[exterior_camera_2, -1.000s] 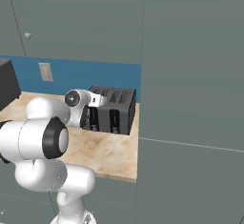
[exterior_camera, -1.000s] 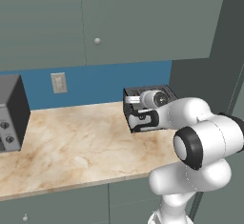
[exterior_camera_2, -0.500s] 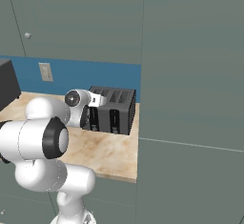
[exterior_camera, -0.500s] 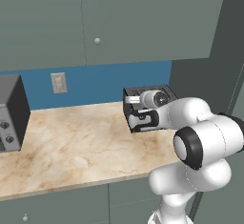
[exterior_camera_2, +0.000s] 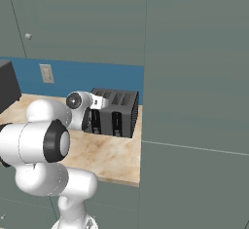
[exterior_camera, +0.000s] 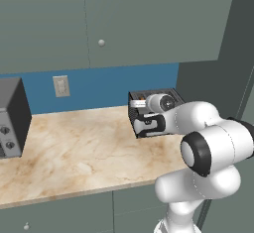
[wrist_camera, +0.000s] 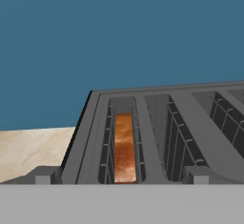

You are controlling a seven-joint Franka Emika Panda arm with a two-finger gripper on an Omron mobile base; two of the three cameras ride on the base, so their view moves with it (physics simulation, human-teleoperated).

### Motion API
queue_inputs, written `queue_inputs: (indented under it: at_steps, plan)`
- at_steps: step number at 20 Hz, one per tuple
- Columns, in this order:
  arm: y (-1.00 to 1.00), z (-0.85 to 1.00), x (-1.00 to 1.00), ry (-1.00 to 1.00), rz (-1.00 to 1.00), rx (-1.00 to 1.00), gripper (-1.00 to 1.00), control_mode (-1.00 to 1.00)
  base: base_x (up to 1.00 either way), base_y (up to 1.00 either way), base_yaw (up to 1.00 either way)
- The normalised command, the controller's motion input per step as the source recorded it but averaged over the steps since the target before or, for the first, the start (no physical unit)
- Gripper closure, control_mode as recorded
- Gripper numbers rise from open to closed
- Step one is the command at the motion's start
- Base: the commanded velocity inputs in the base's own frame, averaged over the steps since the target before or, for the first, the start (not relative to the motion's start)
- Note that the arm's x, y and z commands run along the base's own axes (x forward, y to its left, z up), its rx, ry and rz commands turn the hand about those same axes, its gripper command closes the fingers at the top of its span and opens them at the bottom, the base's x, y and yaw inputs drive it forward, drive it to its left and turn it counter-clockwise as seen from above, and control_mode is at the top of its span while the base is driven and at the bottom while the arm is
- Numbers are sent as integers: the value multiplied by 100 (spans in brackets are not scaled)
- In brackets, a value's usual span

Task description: Start the toaster. Once the lever pops up, take the bread to the plate on the dining counter.

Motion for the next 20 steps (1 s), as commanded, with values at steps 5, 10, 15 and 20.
queue_inputs:
  at_steps: [5, 10, 15, 20]
  plan:
    - [0, 0, 0, 0, 0, 0, -100, -100, 0, 0, 0]
    - [0, 0, 0, 0, 0, 0, -100, -100, 0, 0, 0]
    - [0, 0, 0, 0, 0, 0, -100, -100, 0, 0, 0]
    - [0, 0, 0, 0, 0, 0, -100, -100, 0, 0, 0]
